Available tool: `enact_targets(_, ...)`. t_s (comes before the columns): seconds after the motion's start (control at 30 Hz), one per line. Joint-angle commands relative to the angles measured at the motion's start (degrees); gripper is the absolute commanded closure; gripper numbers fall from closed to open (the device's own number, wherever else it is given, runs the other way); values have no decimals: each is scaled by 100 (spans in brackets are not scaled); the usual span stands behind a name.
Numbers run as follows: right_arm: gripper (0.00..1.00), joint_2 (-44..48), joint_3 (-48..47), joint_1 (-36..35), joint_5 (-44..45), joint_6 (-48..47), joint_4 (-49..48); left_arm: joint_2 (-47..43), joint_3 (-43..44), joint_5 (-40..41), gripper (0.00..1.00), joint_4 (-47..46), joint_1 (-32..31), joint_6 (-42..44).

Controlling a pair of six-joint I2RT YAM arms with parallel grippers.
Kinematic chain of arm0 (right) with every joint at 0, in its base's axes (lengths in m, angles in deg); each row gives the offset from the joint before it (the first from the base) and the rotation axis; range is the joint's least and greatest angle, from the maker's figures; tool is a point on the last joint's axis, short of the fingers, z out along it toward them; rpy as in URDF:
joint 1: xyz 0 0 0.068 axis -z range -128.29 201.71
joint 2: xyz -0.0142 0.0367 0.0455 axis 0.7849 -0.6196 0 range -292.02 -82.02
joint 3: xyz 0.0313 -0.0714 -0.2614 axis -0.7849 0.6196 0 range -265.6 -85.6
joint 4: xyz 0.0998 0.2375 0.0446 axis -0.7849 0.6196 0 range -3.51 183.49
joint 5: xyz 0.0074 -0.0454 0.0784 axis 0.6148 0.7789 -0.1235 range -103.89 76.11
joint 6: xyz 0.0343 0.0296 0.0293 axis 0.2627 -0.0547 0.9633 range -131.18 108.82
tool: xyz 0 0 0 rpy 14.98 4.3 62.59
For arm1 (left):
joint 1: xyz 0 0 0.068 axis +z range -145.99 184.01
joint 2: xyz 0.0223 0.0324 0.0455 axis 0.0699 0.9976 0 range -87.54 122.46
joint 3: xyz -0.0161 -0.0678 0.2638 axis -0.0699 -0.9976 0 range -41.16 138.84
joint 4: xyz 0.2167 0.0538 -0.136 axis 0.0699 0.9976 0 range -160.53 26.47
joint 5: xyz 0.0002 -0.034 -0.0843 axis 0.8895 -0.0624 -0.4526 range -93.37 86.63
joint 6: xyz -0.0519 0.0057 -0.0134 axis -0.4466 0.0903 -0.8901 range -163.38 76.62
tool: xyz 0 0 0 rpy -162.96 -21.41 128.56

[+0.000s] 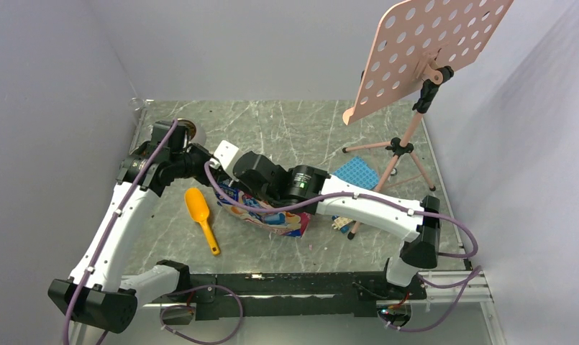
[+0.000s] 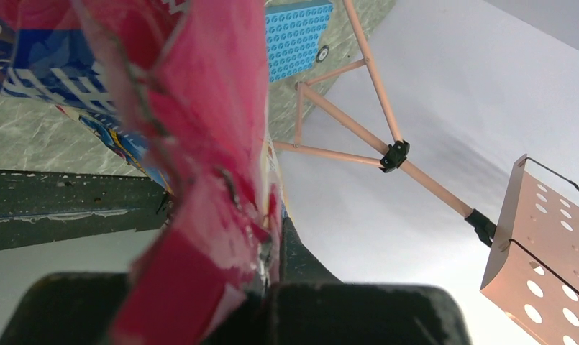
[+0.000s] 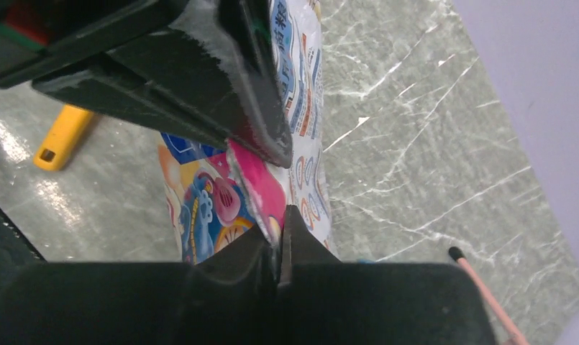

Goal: Serve the pet food

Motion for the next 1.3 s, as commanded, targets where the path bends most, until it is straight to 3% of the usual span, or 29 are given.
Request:
enact_targets(0.0, 100, 209, -71, 4, 594, 115, -56, -335, 122, 558, 100, 46, 60, -1405)
enact_targets(0.13, 100, 852, 708, 1, 880, 64, -303, -404, -32, 581, 100, -103, 151, -1517)
enact_targets(0.23, 100, 1125, 839, 77, 1069, 293, 82, -295, 147, 544, 100, 75, 286, -1362)
enact_targets(0.33, 78, 1477, 1072, 102, 749, 255, 354, -270, 179, 478, 100, 84, 392, -1302)
enact_targets(0.4, 73, 1786, 1294, 100, 499, 172, 429, -291, 141, 448, 100, 34, 431, -1293)
enact_targets(0.47, 80, 1954, 1399, 113, 465, 182, 579, -288, 135, 433, 100, 34, 452, -1270)
enact_targets(0.53, 100, 2003, 1438, 125, 401, 158, 811, -269, 133, 419, 100, 47, 463, -1266)
enact_targets(0.77, 100, 2429, 1819, 144, 151, 162, 1075, -179, 267, 387, 100, 34, 522, -1220)
enact_targets(0.93, 100, 2405, 1848, 163, 463, 457, 1258, -135, 297, 367, 100, 37, 552, -1191)
enact_targets(1.03, 86, 2403, 1828, 162, 538, 491, 1323, -135, 287, 354, 100, 45, 555, -1187)
enact_targets(1.1, 83, 2394, 1828, 160, 587, 473, 1315, -143, 274, 356, 100, 33, 552, -1187)
enact_targets(1.2, 86, 2361, 1815, 162, 671, 484, 1289, -152, 259, 339, 100, 36, 552, -1196)
enact_targets(1.27, 100, 2316, 1811, 162, 700, 465, 1309, -152, 277, 347, 100, 38, 552, -1199)
